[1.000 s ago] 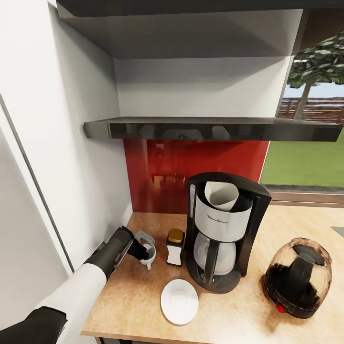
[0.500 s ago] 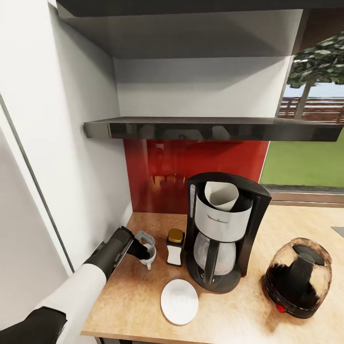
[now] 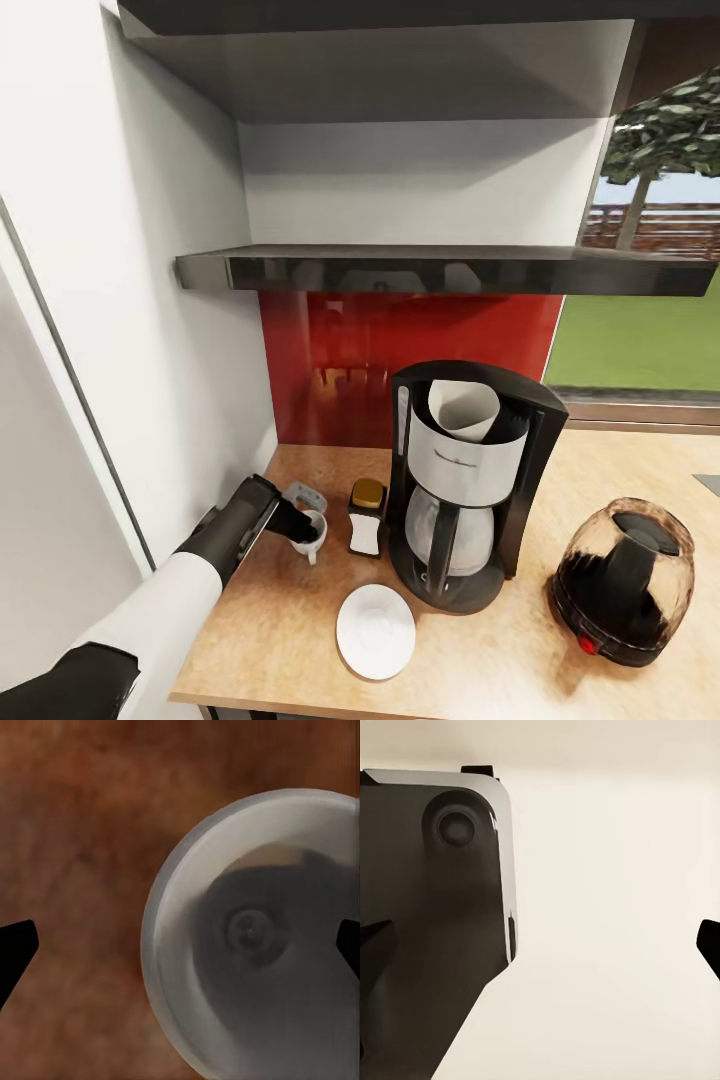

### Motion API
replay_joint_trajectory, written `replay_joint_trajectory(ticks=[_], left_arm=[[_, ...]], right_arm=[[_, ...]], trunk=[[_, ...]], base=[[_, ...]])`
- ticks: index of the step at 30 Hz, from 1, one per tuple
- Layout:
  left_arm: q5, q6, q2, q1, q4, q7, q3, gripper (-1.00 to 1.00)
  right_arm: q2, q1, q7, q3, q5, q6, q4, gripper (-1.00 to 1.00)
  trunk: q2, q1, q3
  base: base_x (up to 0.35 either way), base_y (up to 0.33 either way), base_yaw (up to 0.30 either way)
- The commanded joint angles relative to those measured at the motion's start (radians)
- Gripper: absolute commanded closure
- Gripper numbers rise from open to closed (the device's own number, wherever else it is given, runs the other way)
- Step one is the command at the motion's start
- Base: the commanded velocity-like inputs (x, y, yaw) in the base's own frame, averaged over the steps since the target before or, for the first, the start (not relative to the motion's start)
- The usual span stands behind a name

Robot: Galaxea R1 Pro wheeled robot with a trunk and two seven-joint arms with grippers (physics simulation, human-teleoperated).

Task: Set up a coffee station on the kitchen countertop: keep the coffee maker on the countertop, move the bottle of coffee from the kitchen shelf to the counter next to the coffee maker, place a paper coffee filter on top of the coffee maker, put the saucer next to the coffee maker with the coffee cup on the saucer, and place the electric kettle next to the coffee maker.

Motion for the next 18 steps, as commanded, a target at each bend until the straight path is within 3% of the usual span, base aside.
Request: replay_joint_trajectory(ticks=[1,18], left_arm=[[-0.009,0.001,0.001,-0.001,-0.001,-0.008,-0.001,-1.0],[-0.003,-0.002,0.0,0.005,0.028,-0.008,0.0,-1.0]], right_arm=[[0.0,0.0,-0.001,0.009,-0.01,0.004,-0.002,-1.0],[0.0,0.0,-0.001,0.009,-0.01,0.004,-0.002,-1.0]], trunk=[[-0.002,0.001,-0.002],[-0.002,0.001,-0.002]], base=[[0.0,0.0,0.0],[0.0,0.0,0.0]])
